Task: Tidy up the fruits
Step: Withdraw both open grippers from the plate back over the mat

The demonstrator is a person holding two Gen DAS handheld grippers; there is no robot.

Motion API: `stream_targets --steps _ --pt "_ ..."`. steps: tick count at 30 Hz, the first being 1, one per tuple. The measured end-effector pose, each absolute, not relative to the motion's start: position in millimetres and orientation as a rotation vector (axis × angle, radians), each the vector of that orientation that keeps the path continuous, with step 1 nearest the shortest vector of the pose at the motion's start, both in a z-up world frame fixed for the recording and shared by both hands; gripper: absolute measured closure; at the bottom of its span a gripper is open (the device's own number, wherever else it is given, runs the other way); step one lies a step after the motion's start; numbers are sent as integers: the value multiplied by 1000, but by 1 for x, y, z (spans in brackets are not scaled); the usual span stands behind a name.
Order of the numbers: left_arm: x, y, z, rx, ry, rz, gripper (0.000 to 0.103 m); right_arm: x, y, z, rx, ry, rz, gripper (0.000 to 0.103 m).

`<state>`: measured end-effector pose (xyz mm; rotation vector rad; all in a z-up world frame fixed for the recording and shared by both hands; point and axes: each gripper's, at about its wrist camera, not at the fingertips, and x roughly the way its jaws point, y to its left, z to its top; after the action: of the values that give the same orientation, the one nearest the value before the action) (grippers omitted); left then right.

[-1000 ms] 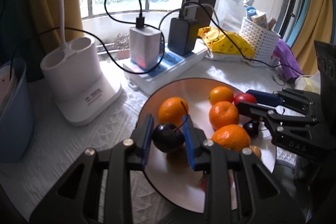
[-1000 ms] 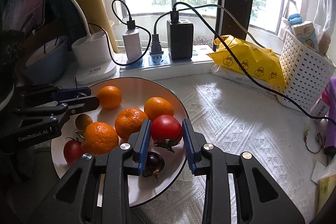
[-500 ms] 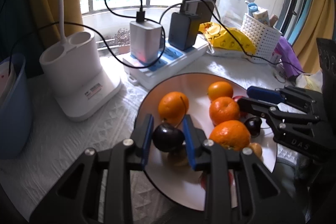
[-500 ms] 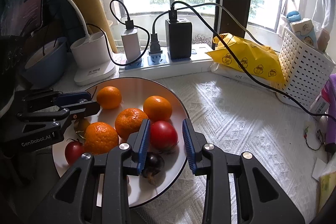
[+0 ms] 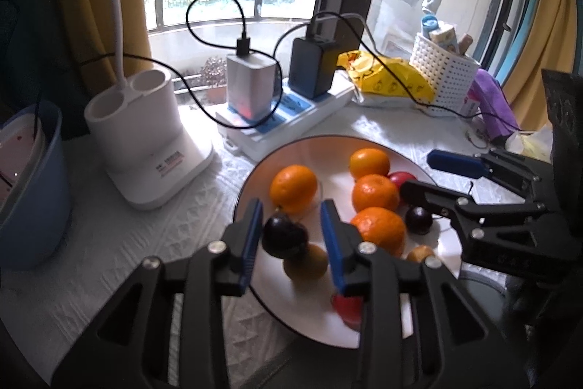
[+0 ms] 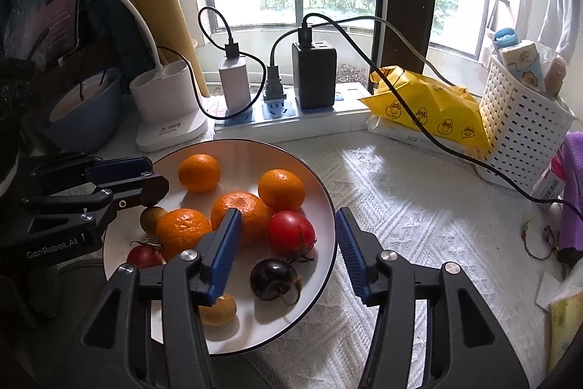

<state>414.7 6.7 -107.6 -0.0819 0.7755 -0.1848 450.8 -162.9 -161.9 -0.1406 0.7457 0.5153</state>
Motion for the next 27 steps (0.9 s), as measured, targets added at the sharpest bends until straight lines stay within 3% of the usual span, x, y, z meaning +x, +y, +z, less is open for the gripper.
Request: stream_targets --steps 5,27 --pt "406 8 -100 -86 759 -183 61 445 -164 -157 -140 742 512 47" --pt "357 7 -65 -75 692 -169 61 401 -171 -125 -141 695 500 47"
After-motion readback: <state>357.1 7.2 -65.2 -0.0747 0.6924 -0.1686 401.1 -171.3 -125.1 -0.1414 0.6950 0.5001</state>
